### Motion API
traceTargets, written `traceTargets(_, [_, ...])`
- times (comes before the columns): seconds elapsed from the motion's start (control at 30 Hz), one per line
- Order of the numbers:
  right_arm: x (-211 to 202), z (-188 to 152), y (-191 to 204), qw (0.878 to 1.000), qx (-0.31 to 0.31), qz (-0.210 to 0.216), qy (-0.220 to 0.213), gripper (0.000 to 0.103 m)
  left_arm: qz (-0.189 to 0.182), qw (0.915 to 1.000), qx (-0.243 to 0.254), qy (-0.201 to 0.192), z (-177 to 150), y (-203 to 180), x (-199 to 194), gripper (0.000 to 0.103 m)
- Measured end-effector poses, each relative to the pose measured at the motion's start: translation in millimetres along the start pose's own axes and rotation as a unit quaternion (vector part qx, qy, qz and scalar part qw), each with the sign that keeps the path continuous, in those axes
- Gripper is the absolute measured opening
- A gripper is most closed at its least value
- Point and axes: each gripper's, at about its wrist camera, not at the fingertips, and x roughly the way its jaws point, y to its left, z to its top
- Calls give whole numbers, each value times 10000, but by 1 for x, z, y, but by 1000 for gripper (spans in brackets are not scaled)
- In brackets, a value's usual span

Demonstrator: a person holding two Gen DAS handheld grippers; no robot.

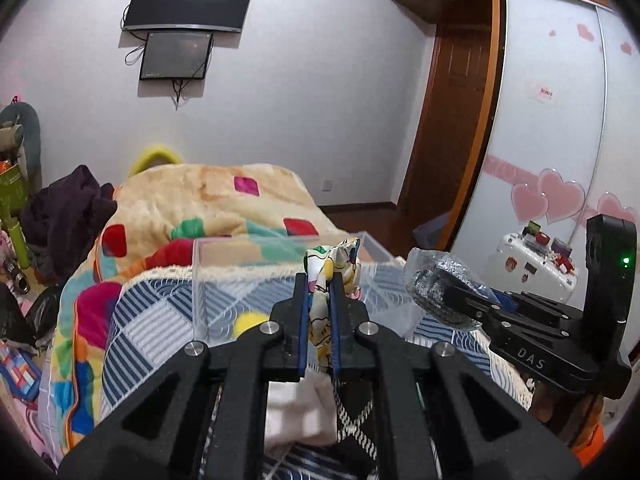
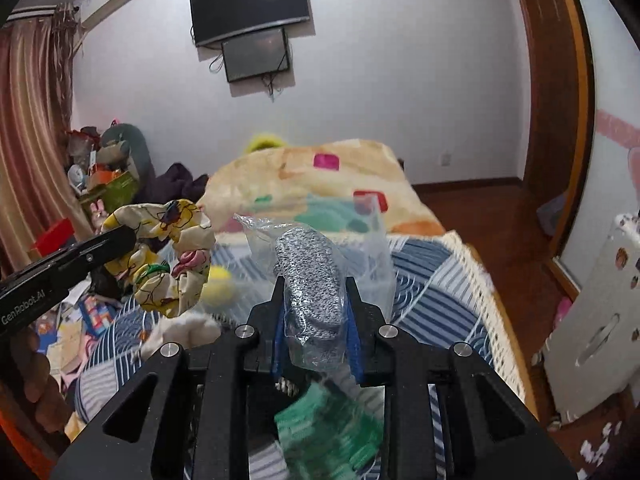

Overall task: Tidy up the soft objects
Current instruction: 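Grasp floral scrunchie with left gripper while right gripper grasps bagged grey insole, drop both into box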

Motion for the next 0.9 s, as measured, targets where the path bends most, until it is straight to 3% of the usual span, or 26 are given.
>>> traceTargets(0.33, [24, 23, -4, 9996, -75, -205, -157, 23, 54, 10000, -6, -14, 19, 6, 39, 8])
traceTargets(0.7, [64, 22, -9, 9992, -41, -207, 335, 23, 301, 9966, 321, 703, -3, 1, 90, 8])
traceTargets(0.9, [79, 20, -7, 9973, -176, -247, 665, 23, 418, 9941, 235, 968, -11, 3, 104, 8])
